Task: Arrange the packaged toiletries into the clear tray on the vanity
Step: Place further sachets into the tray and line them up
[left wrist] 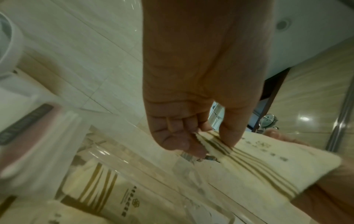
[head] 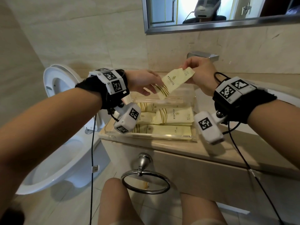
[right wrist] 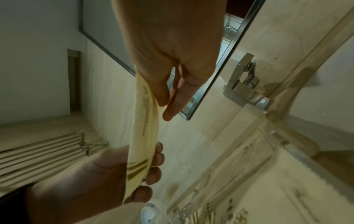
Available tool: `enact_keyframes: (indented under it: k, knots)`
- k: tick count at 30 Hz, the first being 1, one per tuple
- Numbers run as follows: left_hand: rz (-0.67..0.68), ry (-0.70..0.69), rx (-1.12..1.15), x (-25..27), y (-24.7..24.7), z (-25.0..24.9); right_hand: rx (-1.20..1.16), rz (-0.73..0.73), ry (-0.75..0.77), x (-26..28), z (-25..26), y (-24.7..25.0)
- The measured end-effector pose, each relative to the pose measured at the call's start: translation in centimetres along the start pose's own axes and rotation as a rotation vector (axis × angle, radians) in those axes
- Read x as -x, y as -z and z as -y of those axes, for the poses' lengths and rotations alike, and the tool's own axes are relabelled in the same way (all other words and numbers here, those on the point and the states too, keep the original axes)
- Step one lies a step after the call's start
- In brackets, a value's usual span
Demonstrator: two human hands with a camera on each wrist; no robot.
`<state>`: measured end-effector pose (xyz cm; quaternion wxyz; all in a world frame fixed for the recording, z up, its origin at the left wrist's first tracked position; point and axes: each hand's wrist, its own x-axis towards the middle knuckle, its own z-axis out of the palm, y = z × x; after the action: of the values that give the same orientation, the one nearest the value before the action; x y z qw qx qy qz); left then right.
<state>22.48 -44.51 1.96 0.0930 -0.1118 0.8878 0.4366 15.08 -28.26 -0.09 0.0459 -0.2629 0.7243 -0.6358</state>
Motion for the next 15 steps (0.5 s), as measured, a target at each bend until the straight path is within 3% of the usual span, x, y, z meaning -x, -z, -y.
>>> enact_keyframes:
  k: [5,9,15]
  knots:
    - [-0.102,0.003,-0.013,0.1,0.7,0.3,0.152,0.000,-0.075,-0.3,-0.4,0.5]
    - [-0.225,0.001,-0.028,0.4,1.7,0.6,0.097,0.027,-0.178,-0.2,-0.2,0.2]
    - [-0.210,0.044,-0.048,0.9,2.6,1.2,0.198,0.130,-0.172,0.2,0.1,-1.2]
